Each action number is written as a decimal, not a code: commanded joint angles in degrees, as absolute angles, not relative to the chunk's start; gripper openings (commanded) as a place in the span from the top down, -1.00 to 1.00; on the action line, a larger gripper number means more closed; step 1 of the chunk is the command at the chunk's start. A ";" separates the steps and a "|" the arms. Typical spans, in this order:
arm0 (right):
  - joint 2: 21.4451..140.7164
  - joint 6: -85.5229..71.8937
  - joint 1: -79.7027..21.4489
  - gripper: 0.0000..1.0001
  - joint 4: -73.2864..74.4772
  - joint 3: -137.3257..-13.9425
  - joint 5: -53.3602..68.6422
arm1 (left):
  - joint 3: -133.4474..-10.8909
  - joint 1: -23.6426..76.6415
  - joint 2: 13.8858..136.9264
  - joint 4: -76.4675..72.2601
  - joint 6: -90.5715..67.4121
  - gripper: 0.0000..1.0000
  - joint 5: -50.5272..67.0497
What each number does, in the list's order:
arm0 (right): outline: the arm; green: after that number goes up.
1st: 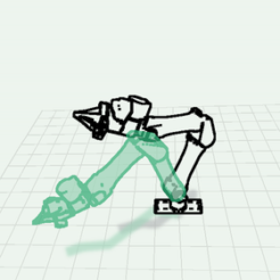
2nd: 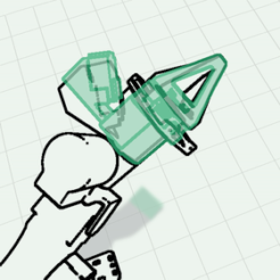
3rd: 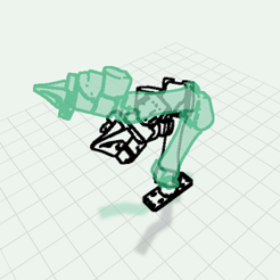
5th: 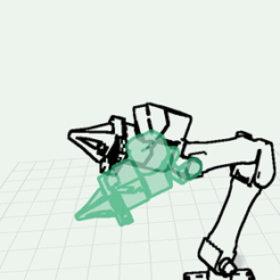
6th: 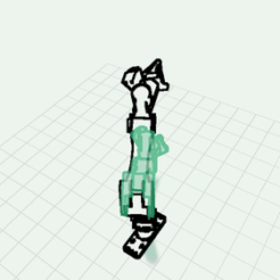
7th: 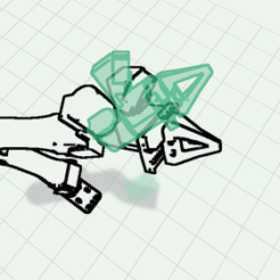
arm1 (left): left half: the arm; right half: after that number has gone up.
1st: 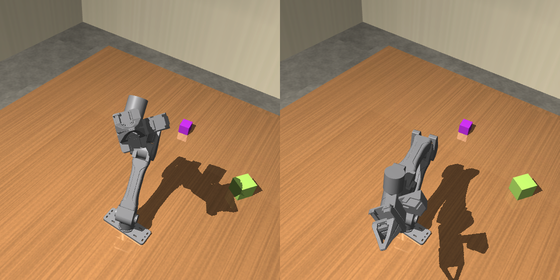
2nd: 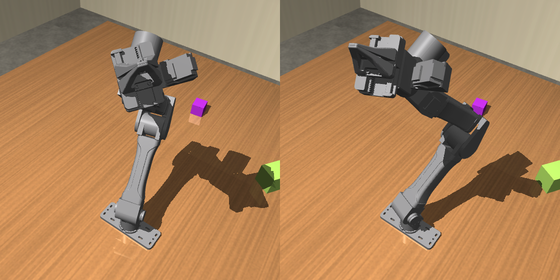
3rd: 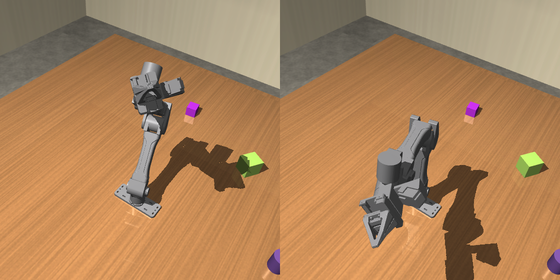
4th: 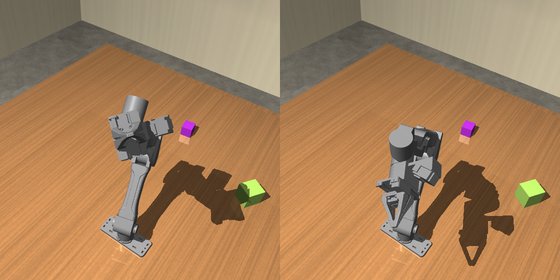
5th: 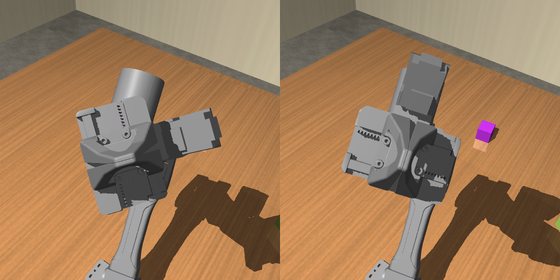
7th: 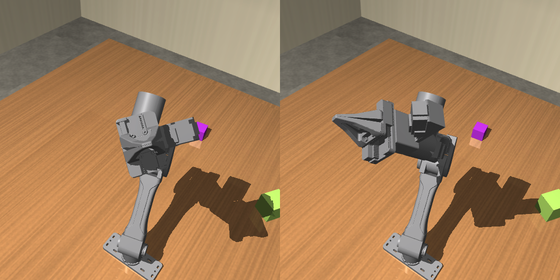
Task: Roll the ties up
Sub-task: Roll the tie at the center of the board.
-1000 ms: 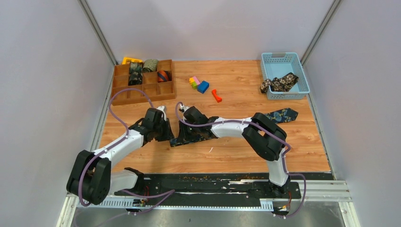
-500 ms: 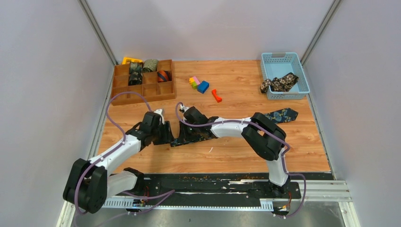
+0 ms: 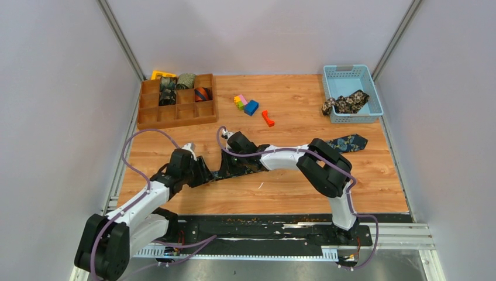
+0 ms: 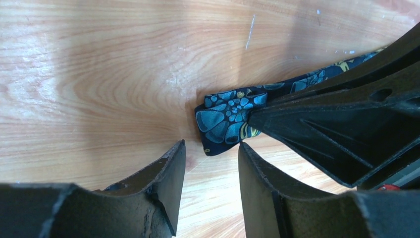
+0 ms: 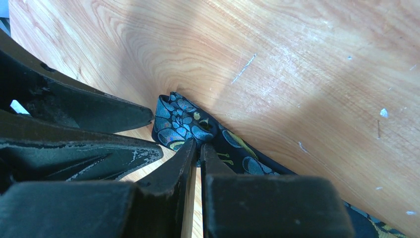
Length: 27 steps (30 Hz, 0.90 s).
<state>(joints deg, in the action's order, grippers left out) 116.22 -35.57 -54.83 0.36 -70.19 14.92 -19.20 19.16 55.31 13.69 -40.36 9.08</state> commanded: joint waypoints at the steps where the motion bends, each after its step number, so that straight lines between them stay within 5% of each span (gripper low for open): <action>1: 119.34 -34.48 -54.67 1.00 2.81 -68.96 13.16 | -17.25 17.08 55.26 7.43 -44.15 0.00 11.98; 22: 118.86 -34.49 -54.18 1.00 1.77 -67.45 13.72 | -9.97 11.63 57.90 -5.49 -52.12 0.38 17.63; 27: 118.24 -34.80 -54.23 1.00 1.73 -67.83 13.93 | -10.75 11.60 59.53 -6.54 -50.00 0.87 18.89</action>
